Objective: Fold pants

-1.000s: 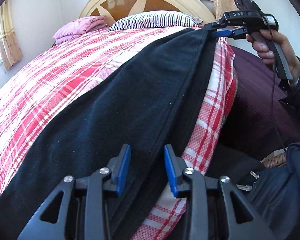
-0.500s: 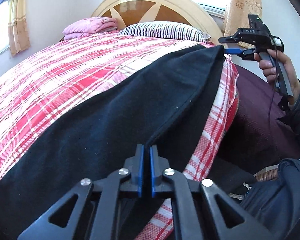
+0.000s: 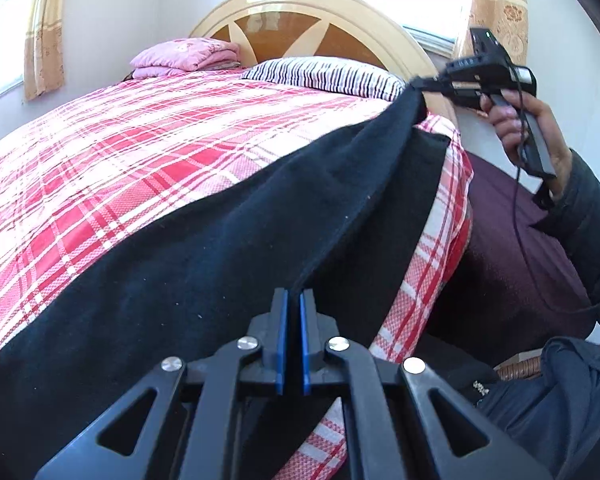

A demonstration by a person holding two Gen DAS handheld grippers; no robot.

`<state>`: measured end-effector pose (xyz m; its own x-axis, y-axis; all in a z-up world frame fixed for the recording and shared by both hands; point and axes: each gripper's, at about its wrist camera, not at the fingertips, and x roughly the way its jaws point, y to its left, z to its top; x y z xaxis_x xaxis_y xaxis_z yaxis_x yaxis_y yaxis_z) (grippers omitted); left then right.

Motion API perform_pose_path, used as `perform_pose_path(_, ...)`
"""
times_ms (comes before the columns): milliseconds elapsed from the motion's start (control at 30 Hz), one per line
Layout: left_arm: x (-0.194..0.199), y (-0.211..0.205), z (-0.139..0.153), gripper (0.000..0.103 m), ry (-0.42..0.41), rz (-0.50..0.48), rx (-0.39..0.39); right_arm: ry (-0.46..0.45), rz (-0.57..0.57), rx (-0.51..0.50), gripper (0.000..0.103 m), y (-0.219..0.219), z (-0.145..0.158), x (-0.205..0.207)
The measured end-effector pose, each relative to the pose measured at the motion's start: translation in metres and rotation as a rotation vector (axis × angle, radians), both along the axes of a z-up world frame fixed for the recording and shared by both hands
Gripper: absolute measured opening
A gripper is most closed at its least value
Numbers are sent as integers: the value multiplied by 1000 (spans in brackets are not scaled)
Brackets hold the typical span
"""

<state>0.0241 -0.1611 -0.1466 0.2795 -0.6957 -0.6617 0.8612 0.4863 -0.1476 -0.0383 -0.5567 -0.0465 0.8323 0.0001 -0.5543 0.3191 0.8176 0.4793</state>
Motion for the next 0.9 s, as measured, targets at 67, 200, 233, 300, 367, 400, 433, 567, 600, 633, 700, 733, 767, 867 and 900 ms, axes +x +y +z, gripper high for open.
perform_pose_path(67,2,1,1,7,7,9,-16,-42,34,-33,3,7,18,10)
perform_pose_path(200,2,1,4,7,3,0,-38,-122,93,-120,3,25,45,15)
perform_pose_path(233,1,1,4,7,1,-5,-36,-119,96,-121,3,25,45,14)
perform_pose_path(300,-3,-1,1,7,-5,-24,-21,-88,83,-119,3,21,31,4)
perform_pose_path(367,-6,-3,-2,7,-9,-50,-2,-49,60,-104,3,13,11,-10)
perform_pose_path(400,-8,-3,-4,7,-11,-62,6,-16,43,-74,3,4,-7,-23)
perform_pose_path(433,-11,-4,-6,7,-17,-74,19,4,35,-53,3,0,-19,-31)
perform_pose_path(567,-14,-5,-11,7,1,-89,39,52,7,22,4,-17,-61,-58)
perform_pose_path(600,-14,-5,-11,7,1,-88,39,57,5,51,4,-20,-68,-60)
perform_pose_path(633,-14,-5,-10,7,-1,-86,39,61,5,58,4,-22,-70,-60)
perform_pose_path(700,-15,-4,-8,7,-7,-81,27,44,8,45,4,-20,-64,-57)
perform_pose_path(733,-15,-2,-6,7,-11,-78,19,30,12,41,3,-19,-60,-58)
perform_pose_path(767,-17,2,-3,7,-13,-79,3,18,17,35,3,-16,-56,-58)
perform_pose_path(867,-19,10,5,7,-24,-77,-31,-4,27,7,3,-7,-45,-63)
perform_pose_path(900,-18,12,5,7,-19,-75,-34,-4,29,8,3,-6,-44,-66)
